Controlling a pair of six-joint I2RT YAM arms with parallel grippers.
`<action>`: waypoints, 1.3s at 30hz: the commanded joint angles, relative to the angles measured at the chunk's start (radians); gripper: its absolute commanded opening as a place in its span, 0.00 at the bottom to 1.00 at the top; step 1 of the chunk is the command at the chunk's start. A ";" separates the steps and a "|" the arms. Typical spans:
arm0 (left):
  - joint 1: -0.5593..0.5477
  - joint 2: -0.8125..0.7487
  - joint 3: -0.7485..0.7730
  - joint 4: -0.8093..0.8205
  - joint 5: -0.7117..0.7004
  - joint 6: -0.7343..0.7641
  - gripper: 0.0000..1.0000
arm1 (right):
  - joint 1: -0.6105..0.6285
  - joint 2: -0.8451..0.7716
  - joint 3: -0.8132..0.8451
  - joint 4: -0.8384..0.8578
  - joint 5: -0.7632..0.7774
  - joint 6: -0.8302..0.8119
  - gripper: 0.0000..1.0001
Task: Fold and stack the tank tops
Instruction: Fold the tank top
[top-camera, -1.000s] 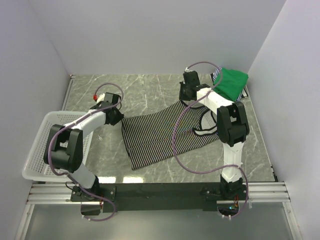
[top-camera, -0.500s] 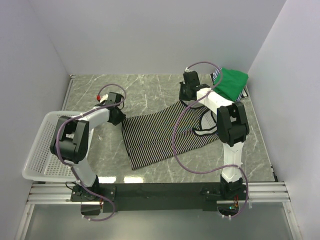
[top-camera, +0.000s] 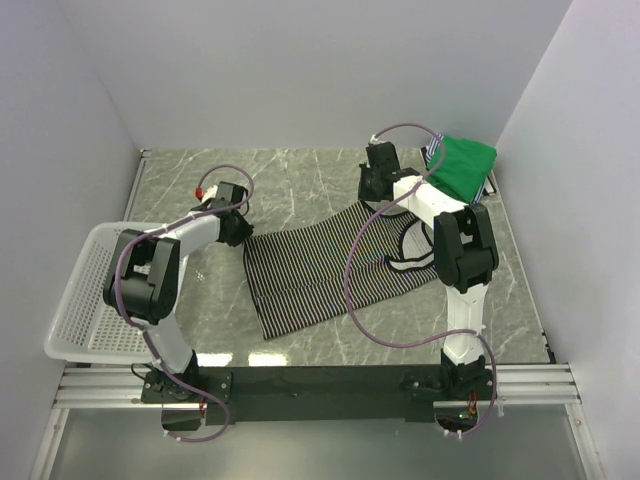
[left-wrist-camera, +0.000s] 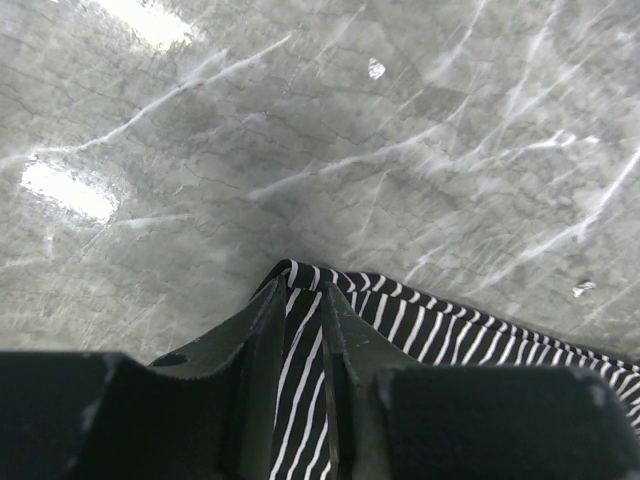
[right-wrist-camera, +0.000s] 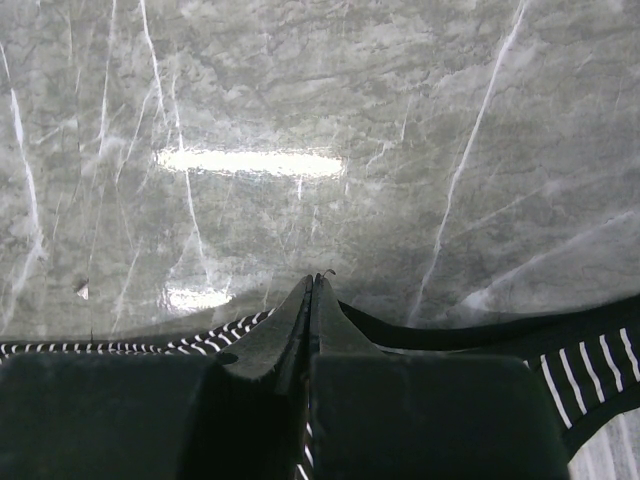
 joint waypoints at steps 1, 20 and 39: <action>0.002 0.014 0.037 0.019 0.014 -0.010 0.27 | -0.001 0.004 0.036 0.020 0.010 -0.007 0.00; 0.002 0.036 0.045 0.029 0.011 -0.018 0.10 | -0.007 0.003 0.036 0.016 0.011 -0.010 0.00; 0.002 -0.162 -0.047 0.071 0.027 -0.046 0.01 | -0.022 -0.102 -0.060 0.071 0.025 0.021 0.00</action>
